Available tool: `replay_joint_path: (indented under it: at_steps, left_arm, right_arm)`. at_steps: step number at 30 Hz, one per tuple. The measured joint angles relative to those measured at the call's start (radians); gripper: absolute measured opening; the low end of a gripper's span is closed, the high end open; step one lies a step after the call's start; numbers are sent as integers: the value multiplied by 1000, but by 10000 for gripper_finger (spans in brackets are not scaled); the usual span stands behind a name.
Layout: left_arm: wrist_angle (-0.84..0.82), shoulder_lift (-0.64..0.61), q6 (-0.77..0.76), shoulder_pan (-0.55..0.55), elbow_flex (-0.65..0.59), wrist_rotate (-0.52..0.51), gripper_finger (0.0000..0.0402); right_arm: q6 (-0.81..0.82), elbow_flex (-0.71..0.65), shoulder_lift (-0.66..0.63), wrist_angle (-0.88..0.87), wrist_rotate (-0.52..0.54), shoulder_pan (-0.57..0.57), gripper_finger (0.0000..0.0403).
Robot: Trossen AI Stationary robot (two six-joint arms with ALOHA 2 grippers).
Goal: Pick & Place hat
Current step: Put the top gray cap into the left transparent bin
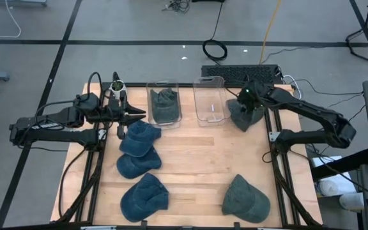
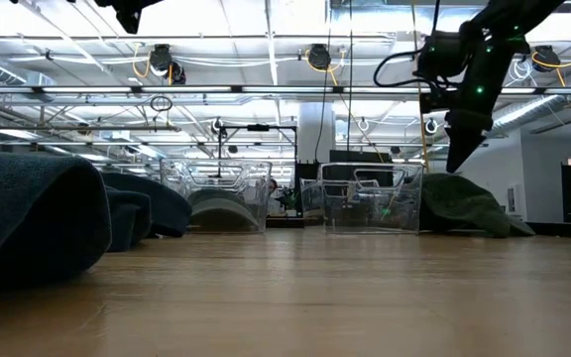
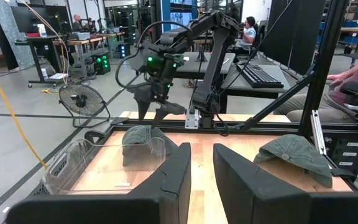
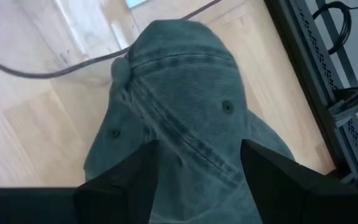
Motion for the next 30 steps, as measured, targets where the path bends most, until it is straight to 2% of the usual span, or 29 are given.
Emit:
replay_joint_path:
  at_steps: [5,8,19,24,30]
  left_arm:
    - [0,0,0,0,0,0,77]
    - [0,0,0,0,0,0,77]
    - [0,0,0,0,0,0,77]
    - [0,0,0,0,0,0,77]
    - [0,0,0,0,0,0,77]
  right_arm:
    - [-89,0,28,-27,7,0,210]
    - [-123,0,54,-29,57,0,210]
    - [-124,0,142,-28,83,0,205]
    - [-130,0,170,-28,82,0,174]
    - [-140,0,166,-13,83,0,111]
